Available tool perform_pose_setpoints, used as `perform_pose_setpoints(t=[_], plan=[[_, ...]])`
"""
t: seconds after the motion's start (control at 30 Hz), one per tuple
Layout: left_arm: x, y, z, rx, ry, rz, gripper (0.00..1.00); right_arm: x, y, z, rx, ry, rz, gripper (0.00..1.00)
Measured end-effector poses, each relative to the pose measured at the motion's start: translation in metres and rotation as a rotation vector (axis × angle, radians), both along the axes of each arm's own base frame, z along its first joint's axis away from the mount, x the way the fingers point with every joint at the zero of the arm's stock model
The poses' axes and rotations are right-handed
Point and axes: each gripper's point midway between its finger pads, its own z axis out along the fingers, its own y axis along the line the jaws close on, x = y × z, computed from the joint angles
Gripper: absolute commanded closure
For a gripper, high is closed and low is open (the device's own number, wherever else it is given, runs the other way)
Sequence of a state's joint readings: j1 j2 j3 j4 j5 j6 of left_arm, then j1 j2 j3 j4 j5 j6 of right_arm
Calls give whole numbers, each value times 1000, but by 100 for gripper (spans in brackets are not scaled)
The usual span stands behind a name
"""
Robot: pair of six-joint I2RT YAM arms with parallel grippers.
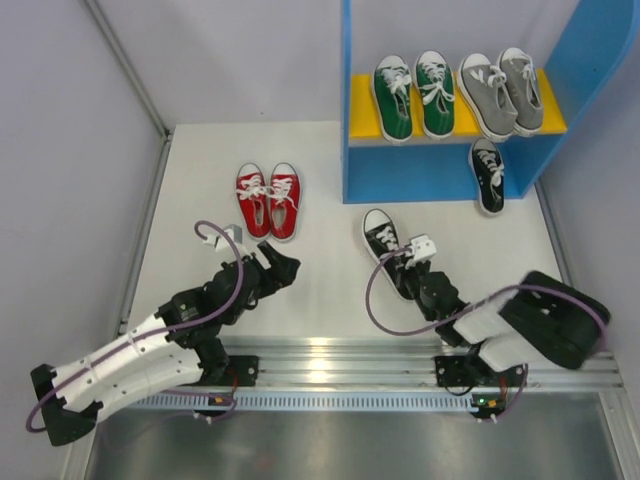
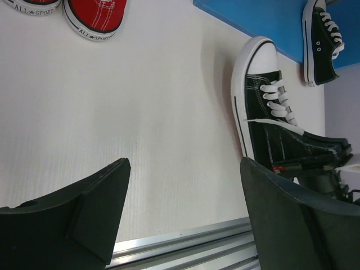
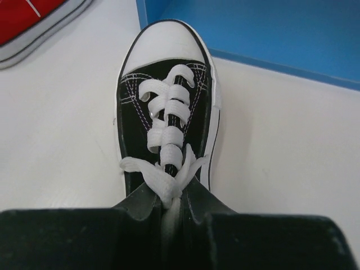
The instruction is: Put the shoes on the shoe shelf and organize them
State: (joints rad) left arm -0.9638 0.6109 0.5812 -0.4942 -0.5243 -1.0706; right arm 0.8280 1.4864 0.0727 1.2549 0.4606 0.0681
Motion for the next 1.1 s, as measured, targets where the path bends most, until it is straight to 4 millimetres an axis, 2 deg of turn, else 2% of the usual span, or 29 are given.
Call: perform_pose_setpoints(t=[0.07,0.13,0.27,0.33,0.4,0.47,0.53,0.67,0.9,1.1], plan=[[0,0,0,0,0,0,16,-2,-2,19,-1,-13,-2,100],[0,0,0,-1,-1,0,16,0,-4,47,14,-43,-14,100],[0,0,1,-1,-2,0,16,9,-18,112,51,-97,-93,100],[0,0,0,-1,-1,0,16,19,-35,137,54,-100,-155,100],[0,0,0,1,0,0,16,31,-63,148,47,-90,-249,100],[0,0,0,1,0,0,16,41,-95,144,23,-59,-352,100],[0,0,0,0,-1,-2,16,46,-121,128,-7,-3,-424,100],[-2,2,8,-25,-23,-5,16,52,-154,90,-54,128,-489,100],[-4,9,23,-70,-70,-1,16,72,-169,67,-19,177,-486,100],[-4,9,20,-61,-68,-2,16,102,-174,30,6,246,-485,100]])
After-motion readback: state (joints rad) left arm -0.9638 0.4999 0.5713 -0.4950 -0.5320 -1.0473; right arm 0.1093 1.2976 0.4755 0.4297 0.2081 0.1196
